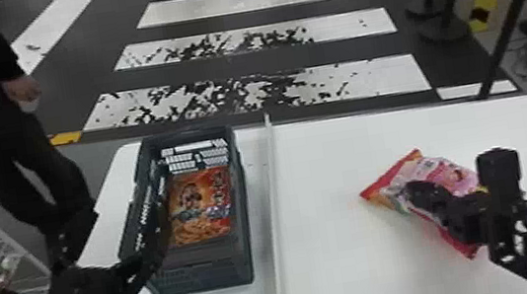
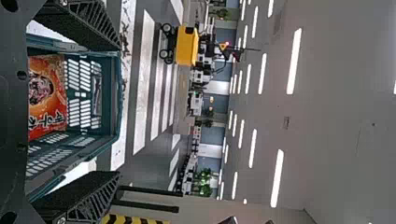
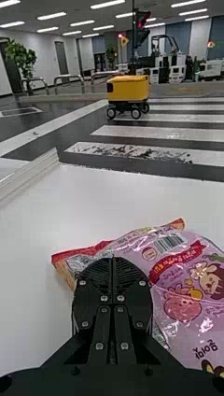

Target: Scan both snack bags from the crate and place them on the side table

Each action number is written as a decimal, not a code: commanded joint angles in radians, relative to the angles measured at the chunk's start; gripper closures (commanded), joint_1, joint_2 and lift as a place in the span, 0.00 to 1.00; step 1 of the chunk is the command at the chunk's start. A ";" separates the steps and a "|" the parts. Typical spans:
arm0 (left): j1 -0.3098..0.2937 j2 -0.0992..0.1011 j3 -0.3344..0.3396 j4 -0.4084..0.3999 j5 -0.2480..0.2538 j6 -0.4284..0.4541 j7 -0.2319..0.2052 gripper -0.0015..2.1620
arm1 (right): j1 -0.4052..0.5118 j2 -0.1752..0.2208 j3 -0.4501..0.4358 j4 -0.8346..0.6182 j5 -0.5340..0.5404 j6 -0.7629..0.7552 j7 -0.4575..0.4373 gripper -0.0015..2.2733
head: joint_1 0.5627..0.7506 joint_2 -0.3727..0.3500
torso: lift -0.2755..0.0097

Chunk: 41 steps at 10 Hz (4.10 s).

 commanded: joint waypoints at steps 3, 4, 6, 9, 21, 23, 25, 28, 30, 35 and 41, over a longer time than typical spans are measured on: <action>0.000 0.000 -0.002 0.000 -0.001 0.000 0.000 0.02 | 0.000 0.000 -0.030 0.007 0.007 0.004 -0.029 0.94 | 0.70 0.59 | 0.62; 0.000 0.000 -0.002 0.000 -0.001 0.000 0.000 0.02 | 0.003 0.000 -0.035 0.007 0.005 0.007 -0.029 0.94 | 0.70 0.58 | 0.62; 0.001 0.000 -0.002 0.002 -0.001 0.000 0.000 0.02 | 0.006 0.000 -0.049 0.007 0.013 0.013 -0.041 0.94 | 0.70 0.57 | 0.62; 0.001 0.000 -0.002 0.002 -0.001 0.000 0.000 0.02 | 0.069 0.011 -0.052 -0.113 -0.056 0.013 -0.036 0.94 | 0.70 0.55 | 0.62; -0.009 0.000 -0.006 0.018 -0.004 0.000 -0.002 0.02 | -0.034 0.014 -0.245 -0.015 0.134 -0.018 -0.194 0.94 | 0.70 0.34 | 0.62; -0.009 0.000 -0.006 0.020 -0.004 0.000 -0.002 0.02 | -0.049 0.014 -0.253 0.016 0.186 -0.015 -0.194 0.94 | 0.70 0.32 | 0.62; -0.011 0.000 -0.006 0.023 -0.003 0.000 -0.002 0.02 | -0.056 0.012 -0.253 0.028 0.228 0.010 -0.191 0.94 | 0.70 0.31 | 0.62; -0.011 0.000 -0.006 0.025 -0.003 0.000 -0.002 0.02 | -0.029 0.012 -0.242 0.011 0.240 0.068 -0.184 0.94 | 0.70 0.30 | 0.62; -0.011 0.000 -0.006 0.025 -0.003 0.000 -0.002 0.02 | -0.003 0.015 -0.234 -0.033 0.243 0.099 -0.184 0.94 | 0.70 0.30 | 0.62; -0.011 0.000 -0.008 0.025 -0.003 0.000 -0.002 0.02 | 0.032 0.026 -0.228 -0.102 0.243 0.145 -0.184 0.94 | 0.70 0.30 | 0.62; -0.017 0.000 -0.009 0.023 -0.004 0.000 -0.002 0.02 | 0.086 0.034 -0.211 -0.217 0.235 0.262 -0.175 0.94 | 0.70 0.30 | 0.62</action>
